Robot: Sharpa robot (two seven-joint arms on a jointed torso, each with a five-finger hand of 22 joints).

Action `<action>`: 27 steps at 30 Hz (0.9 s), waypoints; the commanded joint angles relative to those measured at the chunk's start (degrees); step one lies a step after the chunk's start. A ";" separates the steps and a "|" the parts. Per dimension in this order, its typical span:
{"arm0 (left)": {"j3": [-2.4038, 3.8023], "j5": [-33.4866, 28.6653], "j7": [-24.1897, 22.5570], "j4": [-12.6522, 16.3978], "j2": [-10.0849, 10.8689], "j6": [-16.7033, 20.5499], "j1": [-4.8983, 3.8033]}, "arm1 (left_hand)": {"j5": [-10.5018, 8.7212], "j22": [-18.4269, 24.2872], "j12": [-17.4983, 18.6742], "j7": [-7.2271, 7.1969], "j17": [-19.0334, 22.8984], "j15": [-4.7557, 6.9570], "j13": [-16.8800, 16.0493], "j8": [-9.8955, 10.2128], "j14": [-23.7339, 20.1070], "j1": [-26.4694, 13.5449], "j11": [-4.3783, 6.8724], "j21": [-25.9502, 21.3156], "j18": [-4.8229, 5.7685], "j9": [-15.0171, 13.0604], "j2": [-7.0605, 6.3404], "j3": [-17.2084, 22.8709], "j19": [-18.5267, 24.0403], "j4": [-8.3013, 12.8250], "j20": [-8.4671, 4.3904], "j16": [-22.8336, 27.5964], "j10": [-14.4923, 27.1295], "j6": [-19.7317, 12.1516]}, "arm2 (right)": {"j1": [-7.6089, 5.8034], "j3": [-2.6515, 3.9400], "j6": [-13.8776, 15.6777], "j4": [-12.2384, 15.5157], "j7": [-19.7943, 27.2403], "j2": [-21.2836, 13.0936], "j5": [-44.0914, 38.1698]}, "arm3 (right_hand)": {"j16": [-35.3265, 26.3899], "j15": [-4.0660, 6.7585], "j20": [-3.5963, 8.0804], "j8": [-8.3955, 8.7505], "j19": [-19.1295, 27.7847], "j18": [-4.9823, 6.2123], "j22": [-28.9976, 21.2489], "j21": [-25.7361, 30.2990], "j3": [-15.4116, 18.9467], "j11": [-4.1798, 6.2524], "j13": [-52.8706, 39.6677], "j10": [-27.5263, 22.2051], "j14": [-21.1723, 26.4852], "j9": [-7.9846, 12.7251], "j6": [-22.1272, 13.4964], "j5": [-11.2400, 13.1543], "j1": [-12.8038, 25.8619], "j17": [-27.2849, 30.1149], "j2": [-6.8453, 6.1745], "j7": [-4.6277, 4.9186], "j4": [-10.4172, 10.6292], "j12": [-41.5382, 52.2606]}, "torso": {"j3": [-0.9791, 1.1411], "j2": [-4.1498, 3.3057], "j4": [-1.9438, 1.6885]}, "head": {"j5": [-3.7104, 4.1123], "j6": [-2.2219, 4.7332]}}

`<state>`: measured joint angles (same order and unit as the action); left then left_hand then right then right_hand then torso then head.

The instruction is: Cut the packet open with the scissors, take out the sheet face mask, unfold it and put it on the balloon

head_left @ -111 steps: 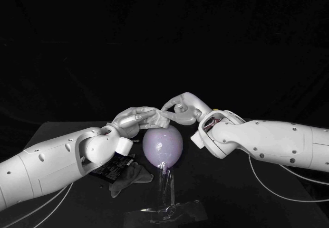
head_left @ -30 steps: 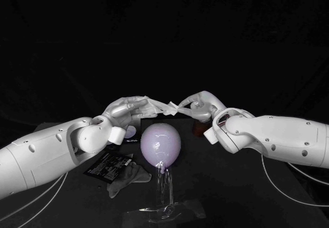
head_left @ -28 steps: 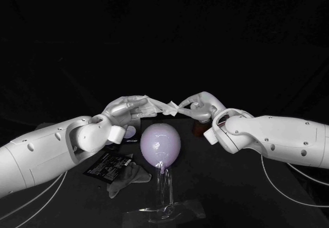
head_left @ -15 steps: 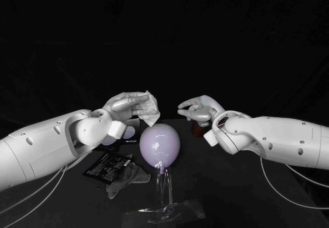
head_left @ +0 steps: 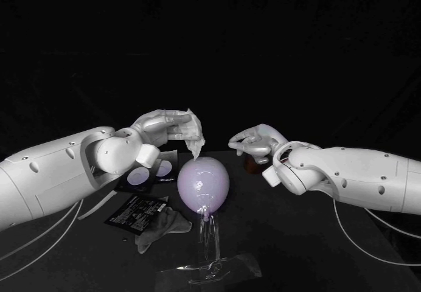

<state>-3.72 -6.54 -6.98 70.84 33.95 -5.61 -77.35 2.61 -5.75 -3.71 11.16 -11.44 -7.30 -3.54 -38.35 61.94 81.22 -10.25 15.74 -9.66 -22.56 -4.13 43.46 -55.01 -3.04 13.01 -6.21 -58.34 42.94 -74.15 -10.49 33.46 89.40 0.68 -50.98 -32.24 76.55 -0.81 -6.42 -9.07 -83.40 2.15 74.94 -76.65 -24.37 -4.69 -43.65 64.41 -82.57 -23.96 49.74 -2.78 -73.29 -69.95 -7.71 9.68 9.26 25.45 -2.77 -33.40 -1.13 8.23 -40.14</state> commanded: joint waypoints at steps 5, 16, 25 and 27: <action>0.09 0.78 1.50 -0.60 -0.14 -4.01 -0.76 | 0.23 -0.65 0.13 1.45 -0.66 0.61 0.00 -0.20 2.67 -0.50 0.35 1.66 -0.86 -4.58 0.66 -0.70 -1.70 0.58 -0.84 -1.36 -0.06 -0.04 | 0.03 0.04 -0.15 0.47 2.19 0.41 3.42 | 0.26 0.78 0.19 -0.89 -0.70 0.61 11.37 -0.99 0.77 0.52 0.67 2.22 -0.66 -0.15 1.77 -0.21 1.34 -0.58 0.70 -0.53 1.67 0.74 | -0.07 -0.03 -0.03 | 0.13 0.00; 0.08 0.81 0.12 -1.27 0.61 -6.19 -0.96 | 0.21 -1.54 0.04 0.78 -1.85 1.48 -0.03 -0.17 5.27 -1.27 1.02 3.46 -0.81 -4.11 0.72 -1.66 -2.21 0.79 -1.58 -2.91 -1.42 0.89 | -0.09 0.08 1.38 0.87 8.43 2.26 2.74 | 4.74 1.50 1.42 -1.02 -2.65 -0.24 12.55 -4.88 -1.13 1.70 -6.02 5.47 -3.52 0.41 4.08 -0.13 -5.52 -6.49 1.01 -1.12 -3.91 11.06 | -0.12 -0.01 -0.08 | 0.44 0.09; 0.07 0.83 -0.62 -1.68 1.24 -9.18 -0.97 | 0.25 -2.21 0.10 0.55 -2.60 1.85 -0.02 -0.03 6.13 -1.53 1.29 4.73 -0.72 -3.82 0.80 -1.87 -2.50 1.11 -2.07 -3.74 -2.03 1.27 | -0.11 0.10 3.08 0.20 10.34 3.74 -13.51 | 8.38 1.80 1.35 -0.04 -3.52 -0.66 13.10 -6.88 -2.96 1.65 -19.83 8.85 -5.11 1.46 5.13 -0.15 -6.32 -11.73 0.24 -1.57 -7.59 29.08 | -0.14 0.01 -0.04 | 0.25 0.01; 0.07 1.00 -0.70 -1.83 1.43 -10.49 -0.97 | 0.25 -2.48 0.12 0.49 -2.89 1.97 -0.01 0.02 6.30 -1.61 1.37 5.21 -0.69 -3.70 0.77 -1.91 -2.49 1.34 -2.24 -4.01 -2.16 1.42 | -0.11 0.10 3.30 0.07 10.17 4.17 -16.55 | 8.25 1.84 1.36 0.02 -3.42 -0.62 13.04 -6.72 -3.61 1.70 -20.12 8.48 -5.02 1.59 5.51 -0.20 -6.69 -11.52 0.35 -1.62 -8.35 29.42 | -0.11 -0.01 -0.07 | 0.28 0.01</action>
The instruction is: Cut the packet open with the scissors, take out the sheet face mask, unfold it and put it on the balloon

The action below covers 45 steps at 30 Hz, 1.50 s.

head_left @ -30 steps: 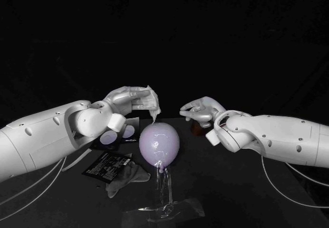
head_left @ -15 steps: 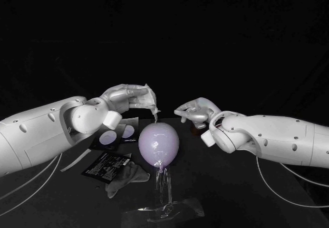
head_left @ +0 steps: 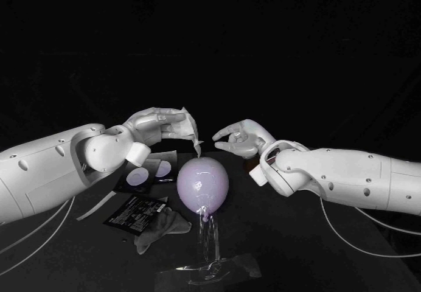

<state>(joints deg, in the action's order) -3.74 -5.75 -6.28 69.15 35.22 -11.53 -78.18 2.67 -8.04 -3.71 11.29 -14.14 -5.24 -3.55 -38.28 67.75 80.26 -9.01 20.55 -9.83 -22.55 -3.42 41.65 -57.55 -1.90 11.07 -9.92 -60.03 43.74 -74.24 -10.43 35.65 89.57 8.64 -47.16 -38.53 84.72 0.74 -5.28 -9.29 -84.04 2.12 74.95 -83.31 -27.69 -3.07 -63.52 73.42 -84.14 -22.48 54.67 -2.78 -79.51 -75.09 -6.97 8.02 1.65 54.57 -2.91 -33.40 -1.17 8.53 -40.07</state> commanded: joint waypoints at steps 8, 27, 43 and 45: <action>0.10 2.59 -1.56 -2.06 0.62 -10.42 -0.14 | 0.20 -2.49 0.19 -0.12 -2.83 0.74 0.02 0.67 2.12 -1.54 0.63 4.37 -0.32 -2.83 0.12 -0.51 -0.14 1.35 -1.41 -3.24 -1.23 1.63 | -0.03 0.04 1.69 -0.61 2.03 0.57 -12.64 | -1.90 0.07 0.06 0.60 -1.40 0.02 12.20 2.61 -1.87 -0.19 9.67 -8.50 -2.34 0.41 0.88 -0.20 0.18 -3.49 -0.13 0.34 -1.32 -13.22 | -0.02 0.00 0.03 | 0.22 -0.17; 0.12 32.02 2.86 -5.17 1.55 -24.59 -7.32 | 0.19 -8.52 0.18 -0.56 -9.28 0.95 -0.03 3.85 -1.83 -2.21 0.97 13.36 0.15 -0.57 0.38 -0.99 5.86 3.91 -1.92 -9.87 -2.22 3.76 | -0.62 0.11 -2.05 -3.35 4.35 0.80 -4.95 | -18.00 -1.37 -1.19 2.30 9.48 4.34 4.32 25.52 -5.08 -1.72 38.90 -7.09 6.61 0.48 0.61 -0.05 5.05 15.65 -2.29 1.68 -2.21 -42.44 | 0.03 0.17 -0.04 | -0.09 0.10; 0.07 68.38 -0.50 -2.56 0.51 -15.40 -11.47 | 0.16 -11.07 -0.15 -1.14 -11.80 1.50 -0.17 5.88 -2.54 -1.18 1.61 17.42 -0.30 0.46 0.25 -2.78 7.77 3.10 -1.94 -13.33 -4.32 5.49 | -1.51 0.14 -6.22 -4.86 5.65 1.93 0.22 | -59.88 -4.64 -4.53 4.47 26.63 8.39 -22.04 67.46 -2.84 -4.53 56.00 -7.27 23.12 0.69 -2.07 -0.31 5.23 45.09 -3.71 3.23 -1.04 -50.83 | -0.05 0.04 -0.04 | -1.04 0.23; 0.06 71.67 -1.54 -2.47 0.36 -12.56 -11.55 | 0.16 -11.50 -0.31 -1.33 -12.27 1.75 -0.22 6.24 -2.25 -1.04 1.86 18.20 -0.41 0.62 0.06 -3.12 7.69 2.86 -2.03 -14.14 -5.17 5.92 | -1.53 0.14 -6.59 -4.93 5.78 2.09 0.53 | -62.62 -5.19 -4.88 4.49 26.67 8.24 -24.04 69.11 -2.38 -4.63 57.24 -7.32 23.79 0.69 -2.05 -0.24 5.07 46.48 -3.51 3.16 -1.01 -50.86 | -0.01 0.04 -0.05 | -1.20 0.21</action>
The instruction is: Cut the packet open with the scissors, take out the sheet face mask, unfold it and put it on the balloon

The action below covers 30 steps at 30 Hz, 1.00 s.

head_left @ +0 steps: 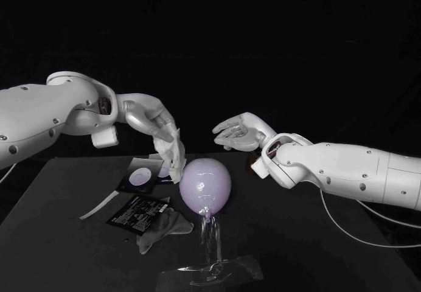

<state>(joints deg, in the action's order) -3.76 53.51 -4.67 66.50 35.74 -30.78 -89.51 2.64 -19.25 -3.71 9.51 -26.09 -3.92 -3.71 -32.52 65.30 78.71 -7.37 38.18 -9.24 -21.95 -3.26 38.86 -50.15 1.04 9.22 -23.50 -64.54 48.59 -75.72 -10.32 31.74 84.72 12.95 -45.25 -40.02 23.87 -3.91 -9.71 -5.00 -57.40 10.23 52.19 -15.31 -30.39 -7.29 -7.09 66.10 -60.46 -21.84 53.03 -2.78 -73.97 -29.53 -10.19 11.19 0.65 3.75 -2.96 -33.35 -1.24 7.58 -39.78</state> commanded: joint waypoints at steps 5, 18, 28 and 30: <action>0.06 19.02 -5.48 0.53 -0.29 13.39 -0.32 | 0.18 -0.80 -0.46 0.14 -0.97 0.70 -0.12 1.11 0.26 0.73 0.57 1.45 -1.07 0.28 -0.46 -0.68 0.47 -0.50 -0.29 -1.61 -1.85 1.76 | -0.07 0.04 -3.30 -0.33 1.73 0.56 2.58 | -7.04 -1.49 -1.35 0.39 0.25 0.19 -6.39 5.12 1.59 -0.84 3.35 -0.27 1.25 0.20 -0.55 -0.22 -0.92 3.93 0.12 0.25 -0.10 0.00 | 0.04 0.00 0.03 | -0.30 -0.23; 0.07 25.75 -8.50 2.20 -0.10 20.34 -0.40 | 0.17 -1.28 -1.76 -0.61 -1.84 1.32 -0.59 2.13 -0.20 1.18 1.64 2.36 -1.08 0.61 -1.01 -1.69 0.90 -1.35 -0.37 -2.88 -5.74 3.18 | -0.07 0.04 -3.66 -1.40 2.20 2.05 2.92 | -15.54 -4.71 -4.65 1.24 8.77 -0.54 -18.78 11.94 6.50 -3.20 3.52 -5.80 5.41 1.40 -4.08 -0.37 -0.48 10.49 0.24 2.24 0.25 -0.19 | 0.05 -0.02 0.06 | -0.81 0.02; 0.11 25.62 -9.06 2.35 -0.44 19.64 -0.64 | 0.18 -1.28 -1.75 -0.64 -1.88 1.31 -0.57 2.22 -0.30 1.19 1.66 2.37 -1.07 0.63 -1.03 -1.75 0.97 -1.48 -0.36 -2.92 -5.84 3.29 | -1.00 0.06 -3.88 -4.39 2.43 4.56 2.87 | -19.88 -6.78 -6.85 1.22 17.45 -0.53 -28.30 11.88 12.39 -5.03 3.53 -11.01 8.64 2.70 -8.41 -0.44 -0.99 14.55 1.65 4.08 0.04 -0.22 | 0.04 -0.07 0.04 | -0.68 0.42; 0.11 25.62 -9.30 2.42 -0.56 19.65 -0.68 | 0.18 -1.28 -1.75 -0.64 -1.88 1.31 -0.57 2.22 -0.30 1.19 1.66 2.37 -1.07 0.63 -1.03 -1.75 0.97 -1.48 -0.36 -2.92 -5.84 3.29 | -1.30 0.06 -4.54 -5.33 2.25 5.18 2.57 | -20.27 -7.26 -6.92 1.46 18.55 -0.91 -30.11 11.85 14.13 -5.49 3.55 -12.89 10.01 3.94 -11.80 -0.30 -1.03 15.57 2.01 4.39 -0.03 -0.28 | 0.02 -0.05 0.06 | -0.54 0.31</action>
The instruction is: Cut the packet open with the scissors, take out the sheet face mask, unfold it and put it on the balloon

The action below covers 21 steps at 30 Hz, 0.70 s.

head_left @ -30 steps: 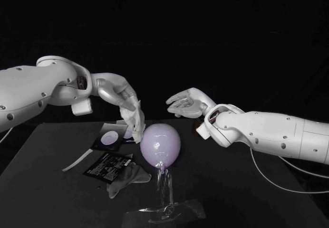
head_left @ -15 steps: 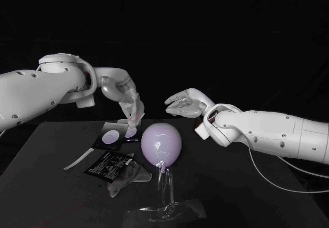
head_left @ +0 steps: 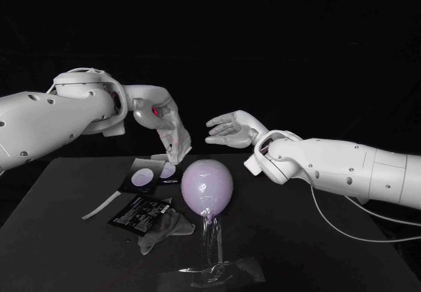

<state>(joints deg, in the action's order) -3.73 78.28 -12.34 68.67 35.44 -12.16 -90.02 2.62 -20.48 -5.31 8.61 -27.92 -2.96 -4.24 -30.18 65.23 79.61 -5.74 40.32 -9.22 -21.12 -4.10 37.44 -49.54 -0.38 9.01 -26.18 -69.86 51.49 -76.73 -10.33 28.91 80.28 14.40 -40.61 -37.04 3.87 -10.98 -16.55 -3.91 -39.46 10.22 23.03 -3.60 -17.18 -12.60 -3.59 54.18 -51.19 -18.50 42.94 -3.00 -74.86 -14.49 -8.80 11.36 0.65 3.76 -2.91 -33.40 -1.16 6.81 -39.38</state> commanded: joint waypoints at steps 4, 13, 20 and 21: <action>0.10 0.79 -2.54 0.74 -0.29 1.33 -0.23 | 0.20 -0.05 -0.07 0.24 -0.08 0.36 0.00 0.03 -0.38 0.39 0.05 0.22 -1.09 -0.16 -0.20 -0.32 0.46 -0.13 -0.15 -0.26 -0.52 0.46 | -0.61 0.07 -3.15 -2.06 0.69 1.30 -1.16 | -0.27 -0.62 -0.14 0.42 2.94 -1.43 -3.60 0.25 2.96 -0.61 0.02 -2.45 2.25 1.67 -4.51 0.04 -0.68 1.67 1.19 4.47 -0.39 -0.28 | -0.03 0.01 -0.02 | 0.31 -0.20; 0.10 0.67 -4.80 1.74 0.07 3.43 -0.30 | 0.20 -0.04 0.06 0.24 -0.11 0.34 0.06 0.27 -0.65 0.61 0.03 0.22 -1.08 -0.09 -0.23 -0.30 0.63 -0.21 -0.13 -0.27 -0.47 0.52 | -0.80 0.08 -3.31 -3.30 1.14 2.43 -1.16 | -0.43 -1.21 -0.13 0.46 9.07 -1.96 -8.17 0.61 5.97 -1.00 0.06 -4.62 6.24 2.77 -7.25 0.06 -1.47 3.65 2.17 4.89 -0.94 -0.31 | 0.04 0.04 0.02 | 0.37 -0.20; 0.10 0.66 -6.28 3.29 0.30 4.52 -0.31 | 0.20 -0.05 0.20 0.28 -0.13 0.30 0.12 0.51 -0.88 0.85 -0.01 0.25 -1.06 -0.03 -0.23 -0.28 0.78 -0.29 -0.11 -0.27 -0.41 0.57 | -1.02 0.08 -5.54 -3.97 1.52 3.31 -1.15 | -0.88 -1.61 -0.17 0.73 15.77 -2.84 -12.52 1.07 10.98 -0.99 0.31 -10.34 14.72 4.33 -11.09 0.11 -1.91 6.72 3.47 4.75 -1.42 -0.55 | -0.02 0.02 -0.09 | 0.47 -0.21; 0.10 0.66 -6.40 3.49 0.32 4.58 -0.31 | 0.20 -0.05 0.20 0.28 -0.13 0.30 0.12 0.51 -0.88 0.85 -0.01 0.25 -1.06 -0.03 -0.23 -0.28 0.78 -0.29 -0.11 -0.27 -0.41 0.57 | -1.03 0.09 -6.09 -3.99 1.54 3.38 -1.23 | -0.91 -1.62 -0.17 0.74 16.12 -2.88 -12.69 1.11 11.18 -1.00 0.32 -10.62 15.07 4.39 -11.26 0.12 -1.93 6.83 3.50 4.74 -1.43 -0.57 | -0.03 0.03 -0.09 | 0.45 -0.21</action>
<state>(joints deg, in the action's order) -3.72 78.81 -16.53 71.79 35.80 -9.33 -90.19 2.61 -20.45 -5.31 8.64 -27.98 -2.59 -4.18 -29.61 64.79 79.83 -5.75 40.32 -9.20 -21.12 -4.34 37.29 -49.14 -0.54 9.00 -26.17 -69.85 51.51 -77.72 -10.30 25.75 76.34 14.79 -37.36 -37.52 3.10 -12.57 -16.71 -3.40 -23.68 8.36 10.53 -2.65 -6.24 -13.55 -3.36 43.90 -36.59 -14.19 31.92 -3.00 -76.96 -7.79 -5.92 9.62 -0.78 3.48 -2.90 -33.38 -1.20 7.32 -39.62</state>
